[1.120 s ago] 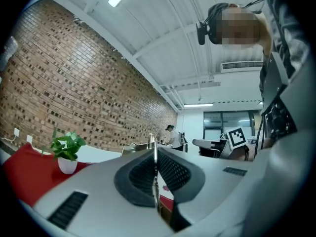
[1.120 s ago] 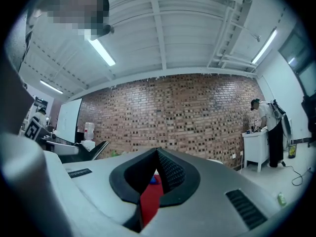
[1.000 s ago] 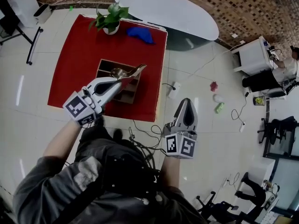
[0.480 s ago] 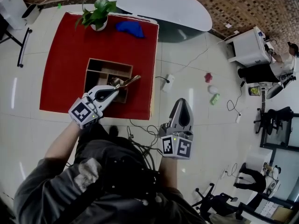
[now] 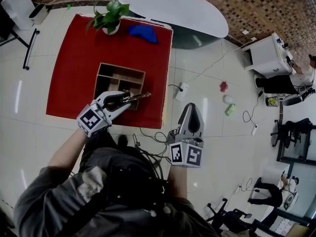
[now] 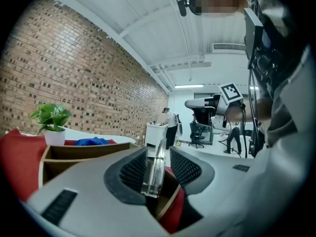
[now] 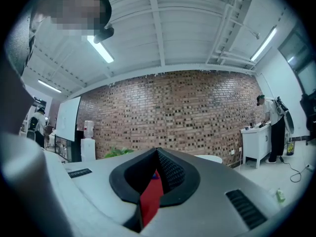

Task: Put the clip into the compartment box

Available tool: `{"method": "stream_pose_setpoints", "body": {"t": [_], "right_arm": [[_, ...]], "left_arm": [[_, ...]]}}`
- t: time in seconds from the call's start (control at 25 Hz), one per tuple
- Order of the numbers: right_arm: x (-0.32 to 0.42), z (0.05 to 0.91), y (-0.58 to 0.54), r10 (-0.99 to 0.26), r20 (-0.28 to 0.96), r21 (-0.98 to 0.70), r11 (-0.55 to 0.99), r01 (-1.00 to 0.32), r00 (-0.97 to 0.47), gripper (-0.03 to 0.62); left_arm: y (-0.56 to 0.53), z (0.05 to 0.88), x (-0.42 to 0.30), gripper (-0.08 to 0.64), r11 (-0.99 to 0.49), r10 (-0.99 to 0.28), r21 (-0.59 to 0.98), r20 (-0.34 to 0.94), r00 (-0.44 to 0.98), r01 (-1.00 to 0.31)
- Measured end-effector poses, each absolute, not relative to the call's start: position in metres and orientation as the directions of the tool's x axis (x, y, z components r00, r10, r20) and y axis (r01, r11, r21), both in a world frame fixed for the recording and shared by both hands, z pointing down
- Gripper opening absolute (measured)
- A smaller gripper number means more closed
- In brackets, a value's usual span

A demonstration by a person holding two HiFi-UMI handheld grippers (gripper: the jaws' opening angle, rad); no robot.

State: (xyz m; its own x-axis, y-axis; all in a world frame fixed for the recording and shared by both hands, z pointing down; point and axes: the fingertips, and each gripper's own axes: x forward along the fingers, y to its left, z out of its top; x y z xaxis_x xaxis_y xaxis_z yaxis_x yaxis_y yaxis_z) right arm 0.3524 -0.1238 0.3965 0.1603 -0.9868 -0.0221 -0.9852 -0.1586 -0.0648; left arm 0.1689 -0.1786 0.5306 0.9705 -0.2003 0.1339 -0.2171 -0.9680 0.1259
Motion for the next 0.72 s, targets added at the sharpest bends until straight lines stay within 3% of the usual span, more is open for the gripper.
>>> {"method": "stream_pose_setpoints", "body": {"t": [0.08, 0.36, 0.56, 0.64, 0.72], "right_arm": [[0.350, 0.395, -0.123, -0.988, -0.025, -0.066, -0.152, -0.986, 0.154, 0.012], [0.344, 0.386, -0.118, -0.989, -0.050, -0.063, -0.134, -0.989, 0.138, 0.012], [0.341, 0.377, -0.112, -0.990, -0.078, -0.071, -0.114, -0.991, 0.120, 0.012], [0.340, 0.372, -0.109, -0.989, -0.093, -0.074, -0.110, -0.991, 0.117, 0.012], [0.338, 0.369, -0.107, -0.988, -0.105, -0.080, -0.102, -0.992, 0.110, 0.012]], "left_arm": [[-0.181, 0.526, 0.165, 0.219, -0.962, -0.217, 0.142, 0.120, 0.969, -0.233], [-0.190, 0.497, 0.134, 0.220, -0.929, -0.338, 0.131, 0.080, 0.938, -0.346], [-0.194, 0.451, 0.107, 0.140, -0.887, -0.450, 0.106, 0.012, 0.893, -0.449], [-0.195, 0.436, 0.095, 0.065, -0.866, -0.492, 0.108, -0.003, 0.871, -0.488], [-0.199, 0.419, 0.080, 0.055, -0.835, -0.543, 0.125, -0.032, 0.839, -0.536]]}}
